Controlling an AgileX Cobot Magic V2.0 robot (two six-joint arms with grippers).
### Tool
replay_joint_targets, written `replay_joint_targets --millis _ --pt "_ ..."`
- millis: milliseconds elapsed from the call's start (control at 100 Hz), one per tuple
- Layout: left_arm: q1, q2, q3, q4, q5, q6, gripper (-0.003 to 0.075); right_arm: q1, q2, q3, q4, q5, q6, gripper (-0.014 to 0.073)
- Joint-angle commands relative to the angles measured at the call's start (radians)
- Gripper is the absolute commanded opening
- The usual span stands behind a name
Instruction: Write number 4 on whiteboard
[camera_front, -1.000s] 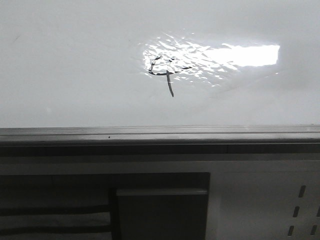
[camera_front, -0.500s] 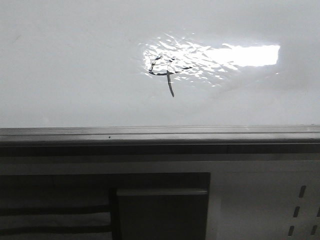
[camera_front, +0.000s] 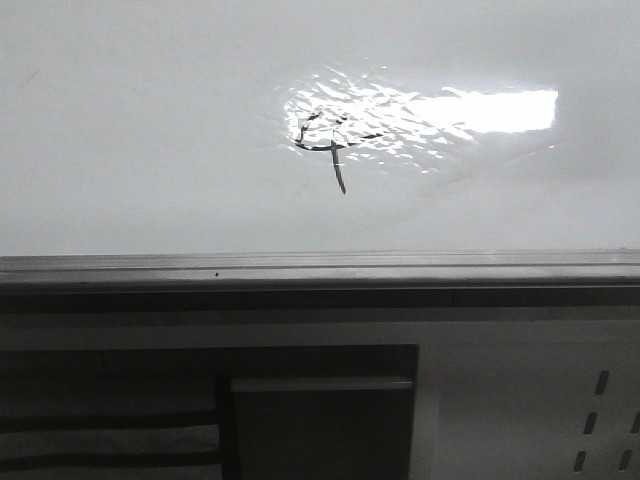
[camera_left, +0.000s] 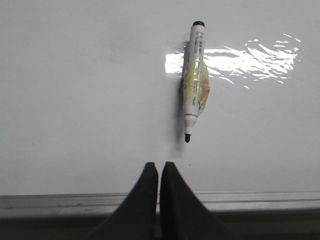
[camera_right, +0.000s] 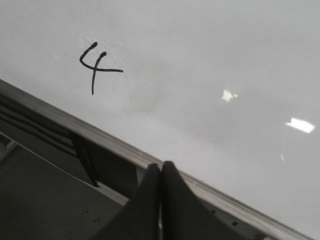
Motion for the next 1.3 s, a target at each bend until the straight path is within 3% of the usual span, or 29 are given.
replay_joint_targets --millis 0,830,960,1160,1290 --pt "0.004 -0.027 0.026 -0.009 -0.093 -0.003 -0.0020 -0.005 0.001 -0.025 -0.008 -0.063 0.002 -0.0072" --pt "0.004 -0.027 0.026 -0.009 -0.093 -0.003 -0.0020 -0.007 -0.015 -0.013 -0.008 -0.065 0.002 -0.0072" --pt "0.004 -0.027 0.026 -0.009 -0.093 -0.003 -0.0020 -0.091 -0.095 0.063 -0.002 -0.157 0.002 -0.0072" --pt "0.004 -0.027 0.026 -0.009 -0.093 -0.003 -0.0020 -0.327 -0.308 0.349 0.000 -0.468 0.002 -0.0072" --pt "0.004 -0.027 0.026 -0.009 -0.093 -0.003 -0.0020 -0.422 -0.468 0.517 0.000 -0.576 0.002 -0.0072"
